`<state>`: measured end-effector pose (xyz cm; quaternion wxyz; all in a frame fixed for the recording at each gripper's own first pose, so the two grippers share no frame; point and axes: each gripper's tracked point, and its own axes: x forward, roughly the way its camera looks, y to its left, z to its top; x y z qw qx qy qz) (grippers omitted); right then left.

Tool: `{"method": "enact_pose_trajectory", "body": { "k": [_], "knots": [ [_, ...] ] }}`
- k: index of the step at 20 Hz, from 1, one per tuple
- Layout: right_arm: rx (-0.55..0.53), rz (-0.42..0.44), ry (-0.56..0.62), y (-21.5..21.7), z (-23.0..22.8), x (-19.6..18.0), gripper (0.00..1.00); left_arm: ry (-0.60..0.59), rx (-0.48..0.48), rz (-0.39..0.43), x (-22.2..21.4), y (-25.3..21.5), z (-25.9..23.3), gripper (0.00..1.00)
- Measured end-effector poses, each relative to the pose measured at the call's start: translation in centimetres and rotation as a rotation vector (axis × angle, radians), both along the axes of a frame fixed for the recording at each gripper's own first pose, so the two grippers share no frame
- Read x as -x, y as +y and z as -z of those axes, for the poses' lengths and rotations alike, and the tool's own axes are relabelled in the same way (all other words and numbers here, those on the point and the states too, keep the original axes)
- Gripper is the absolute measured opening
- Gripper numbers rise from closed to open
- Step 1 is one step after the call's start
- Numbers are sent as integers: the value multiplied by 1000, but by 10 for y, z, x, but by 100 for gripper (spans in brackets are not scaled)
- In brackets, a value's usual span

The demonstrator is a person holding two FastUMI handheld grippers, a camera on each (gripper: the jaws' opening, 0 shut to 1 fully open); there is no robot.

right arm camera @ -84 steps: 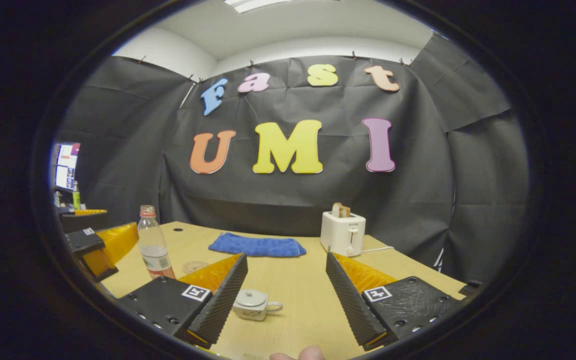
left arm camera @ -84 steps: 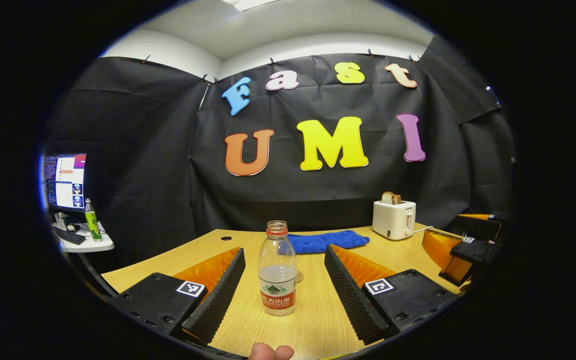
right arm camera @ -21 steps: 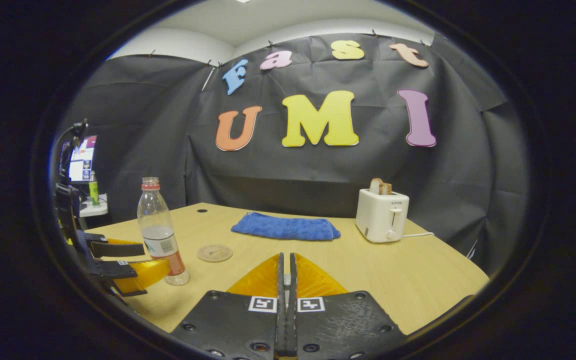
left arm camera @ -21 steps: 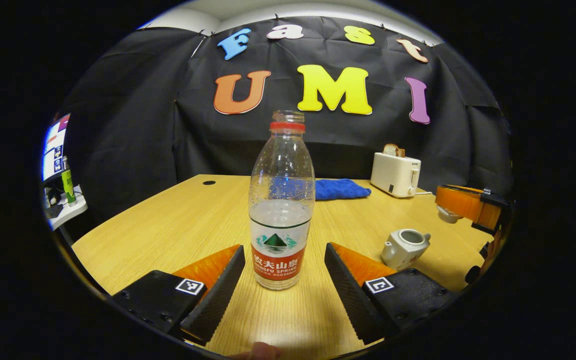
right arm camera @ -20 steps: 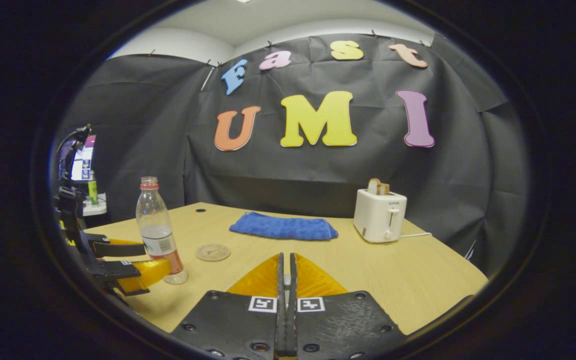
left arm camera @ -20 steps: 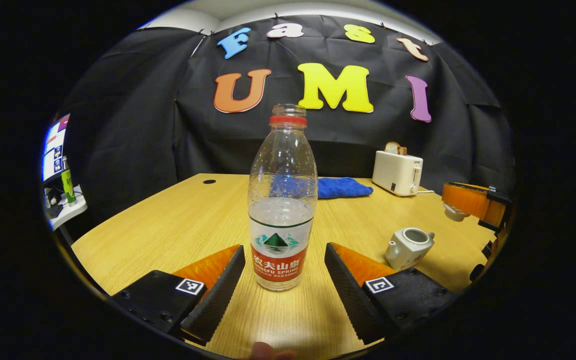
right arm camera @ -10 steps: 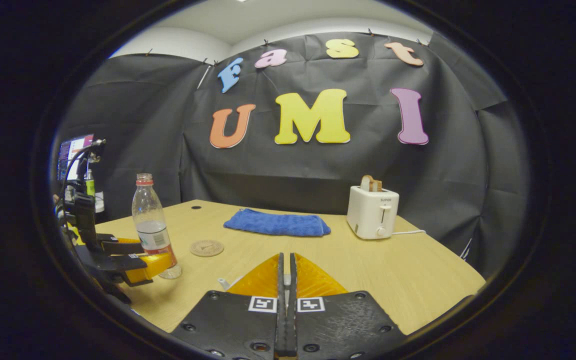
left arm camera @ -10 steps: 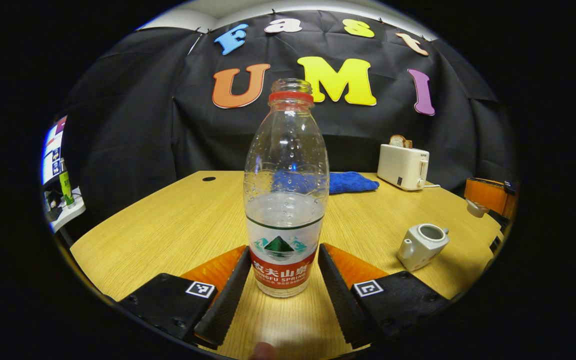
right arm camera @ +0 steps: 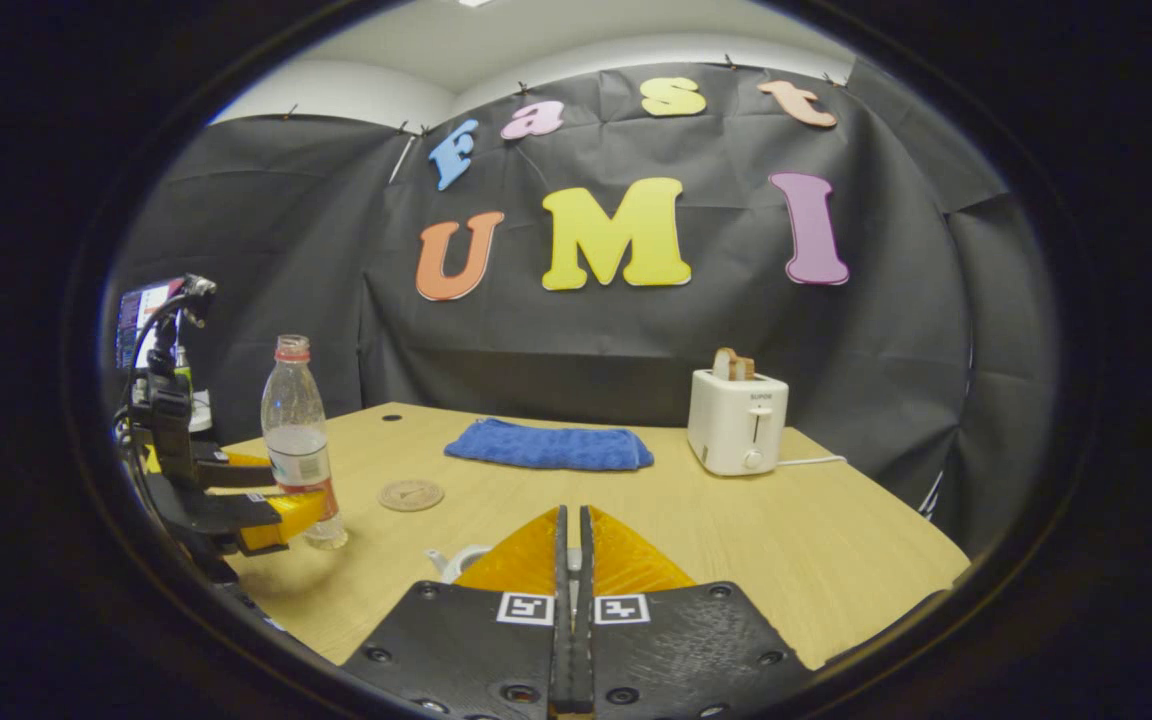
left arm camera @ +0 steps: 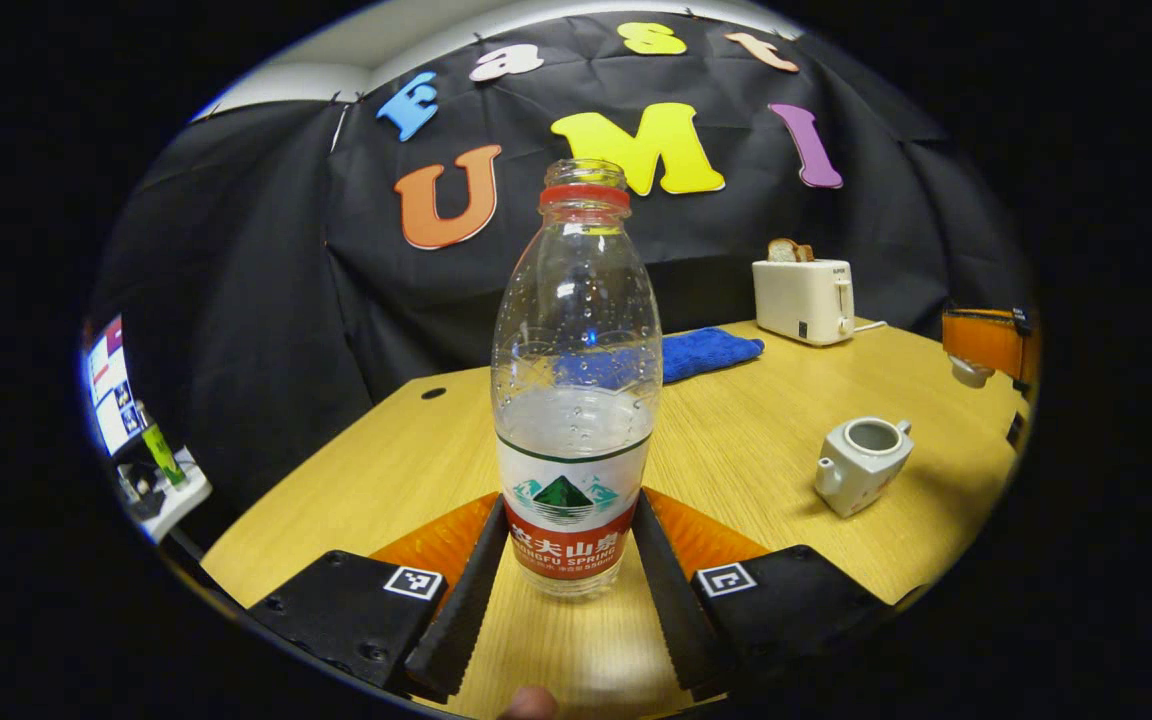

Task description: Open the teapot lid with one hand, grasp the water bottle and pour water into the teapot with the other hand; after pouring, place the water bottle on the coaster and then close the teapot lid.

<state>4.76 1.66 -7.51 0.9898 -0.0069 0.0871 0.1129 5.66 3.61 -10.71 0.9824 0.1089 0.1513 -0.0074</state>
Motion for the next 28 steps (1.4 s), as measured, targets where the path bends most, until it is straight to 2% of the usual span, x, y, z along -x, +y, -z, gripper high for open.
{"method": "enact_pose_trajectory", "body": {
  "k": [2, 6, 9, 13, 19, 22, 28],
  "knots": [
    [1, 7, -3, -10, 0, 2, 0, -17, -122, 5, 2, 5, -9, 77],
    [3, 10, -3, -28, -1, 8, 0, 9, -285, 34, 6, 4, -14, 76],
    [13, 18, -4, -43, 1, 13, 0, -7, -468, 44, 3, 8, -22, 76],
    [10, 31, 3, -59, 5, 19, 0, 3, -645, 78, 2, 8, -19, 75],
    [-8, 58, 9, -77, 10, 24, 0, -4, -971, 127, -1, 5, -17, 74],
    [-14, 62, 12, -83, 12, 25, 0, -13, -1074, 160, -4, -2, -16, 74],
    [-23, 67, 18, -90, 17, 25, 0, -15, -1195, 220, -12, -13, -17, 74]
  ]
}}
